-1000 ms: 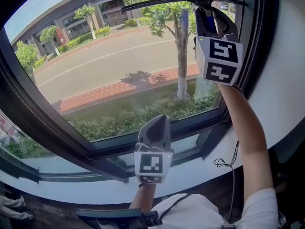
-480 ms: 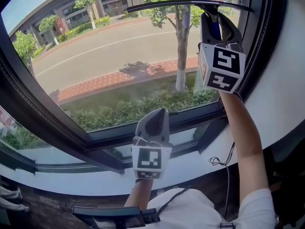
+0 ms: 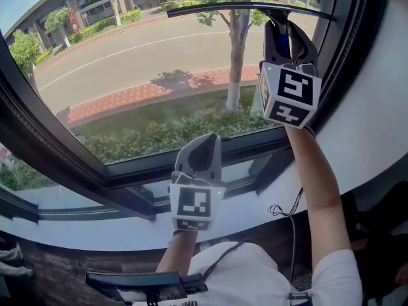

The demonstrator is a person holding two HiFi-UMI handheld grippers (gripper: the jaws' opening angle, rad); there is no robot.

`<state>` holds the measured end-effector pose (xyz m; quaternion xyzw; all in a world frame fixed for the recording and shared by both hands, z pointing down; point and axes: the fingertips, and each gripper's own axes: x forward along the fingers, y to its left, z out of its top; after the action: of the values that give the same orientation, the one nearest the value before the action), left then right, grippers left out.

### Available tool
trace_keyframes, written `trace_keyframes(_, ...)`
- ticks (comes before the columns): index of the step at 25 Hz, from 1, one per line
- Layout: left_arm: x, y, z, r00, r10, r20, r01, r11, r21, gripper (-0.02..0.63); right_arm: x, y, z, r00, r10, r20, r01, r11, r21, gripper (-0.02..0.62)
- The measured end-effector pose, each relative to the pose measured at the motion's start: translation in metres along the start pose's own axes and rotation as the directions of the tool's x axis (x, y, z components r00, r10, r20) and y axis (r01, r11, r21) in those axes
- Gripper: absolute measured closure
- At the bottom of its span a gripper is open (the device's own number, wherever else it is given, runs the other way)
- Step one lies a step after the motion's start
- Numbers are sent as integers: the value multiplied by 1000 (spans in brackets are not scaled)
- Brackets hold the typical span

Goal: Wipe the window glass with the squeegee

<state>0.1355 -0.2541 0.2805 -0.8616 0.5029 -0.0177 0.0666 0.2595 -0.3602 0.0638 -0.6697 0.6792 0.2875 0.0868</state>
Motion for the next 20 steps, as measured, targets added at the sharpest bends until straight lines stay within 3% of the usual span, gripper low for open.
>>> trace_keyframes(20, -1, -1, -19, 999, -3, -52, 2, 1000, -4, 603, -36, 15, -62, 996, 4, -93, -4, 1000, 2, 445)
